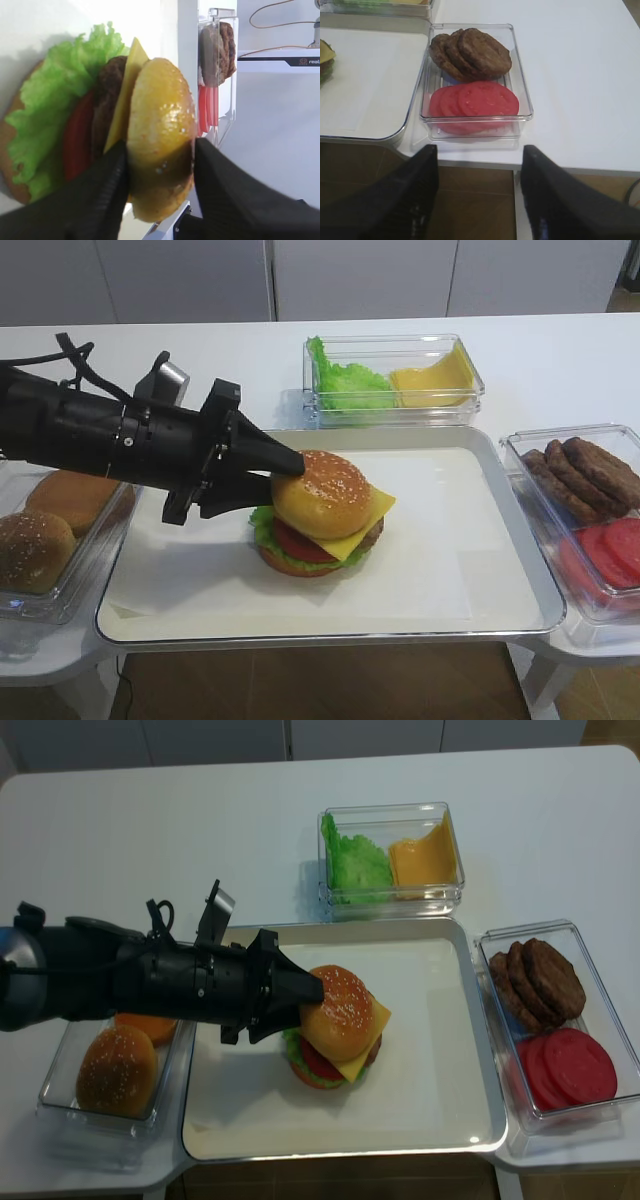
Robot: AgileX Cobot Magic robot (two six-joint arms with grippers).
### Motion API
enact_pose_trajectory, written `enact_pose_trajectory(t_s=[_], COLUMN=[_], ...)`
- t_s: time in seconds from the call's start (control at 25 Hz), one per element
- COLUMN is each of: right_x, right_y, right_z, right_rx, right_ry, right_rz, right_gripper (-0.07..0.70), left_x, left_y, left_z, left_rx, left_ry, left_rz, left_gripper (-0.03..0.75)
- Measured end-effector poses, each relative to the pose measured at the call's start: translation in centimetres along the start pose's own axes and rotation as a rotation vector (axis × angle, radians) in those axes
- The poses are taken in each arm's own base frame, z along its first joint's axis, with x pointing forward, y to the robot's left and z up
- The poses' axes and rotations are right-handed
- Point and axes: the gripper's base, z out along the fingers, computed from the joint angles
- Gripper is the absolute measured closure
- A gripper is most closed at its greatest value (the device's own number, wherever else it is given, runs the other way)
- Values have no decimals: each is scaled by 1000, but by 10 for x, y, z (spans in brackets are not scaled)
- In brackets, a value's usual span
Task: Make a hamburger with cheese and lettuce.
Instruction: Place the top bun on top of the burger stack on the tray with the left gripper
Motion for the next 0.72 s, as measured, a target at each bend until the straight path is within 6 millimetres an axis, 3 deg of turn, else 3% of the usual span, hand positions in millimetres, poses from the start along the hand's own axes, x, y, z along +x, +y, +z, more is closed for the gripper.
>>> enact_pose_trajectory(t_s=[0.24,0.72], right_x=[0,0], right_y=[0,0], right_z=[0,0], right_rx=[0,0], right_ry=[0,0], right_rz=[2,1], right_gripper=[229,229], left_x=[0,0], left_y=[0,-2], left_z=[0,-3], left_rx=[0,-31], left_ry=[0,-12], left_rz=[0,30], left_gripper=[260,235])
